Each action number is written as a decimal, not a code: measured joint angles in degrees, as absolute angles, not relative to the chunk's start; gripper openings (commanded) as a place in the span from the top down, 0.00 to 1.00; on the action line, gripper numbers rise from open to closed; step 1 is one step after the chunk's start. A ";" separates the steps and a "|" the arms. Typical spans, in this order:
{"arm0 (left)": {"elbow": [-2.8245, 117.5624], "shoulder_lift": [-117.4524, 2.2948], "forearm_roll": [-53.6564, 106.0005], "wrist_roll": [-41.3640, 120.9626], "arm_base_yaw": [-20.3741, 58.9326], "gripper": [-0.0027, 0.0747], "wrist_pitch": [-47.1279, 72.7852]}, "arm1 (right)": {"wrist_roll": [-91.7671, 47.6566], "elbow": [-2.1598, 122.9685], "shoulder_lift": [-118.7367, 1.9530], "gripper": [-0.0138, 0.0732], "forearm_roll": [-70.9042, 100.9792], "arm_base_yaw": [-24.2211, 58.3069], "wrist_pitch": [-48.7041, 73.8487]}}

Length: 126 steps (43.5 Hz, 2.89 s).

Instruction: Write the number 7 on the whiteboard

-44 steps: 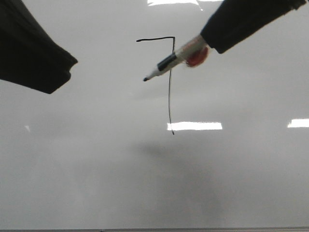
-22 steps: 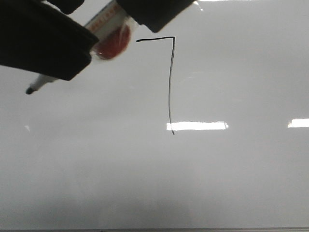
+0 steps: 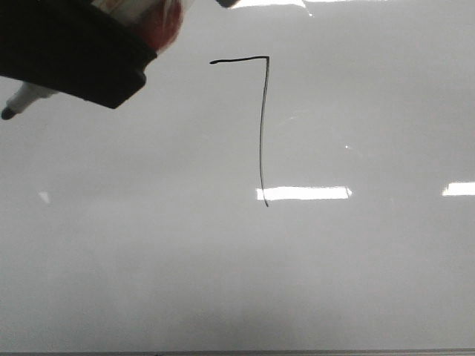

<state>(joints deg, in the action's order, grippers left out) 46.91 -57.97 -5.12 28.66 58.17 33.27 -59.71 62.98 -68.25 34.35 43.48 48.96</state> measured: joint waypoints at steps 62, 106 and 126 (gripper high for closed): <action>45.31 -57.99 -2.54 10.99 8.35 0.97 31.33 | -37.71 28.40 -21.62 0.84 32.85 8.97 31.45; 38.26 -85.52 5.85 10.31 -2.70 0.61 -5.93 | -37.60 26.20 -18.71 0.92 32.85 8.83 31.45; 38.40 -85.27 6.29 10.31 -3.33 0.29 -6.05 | -37.60 26.20 -18.71 0.92 32.85 8.79 31.45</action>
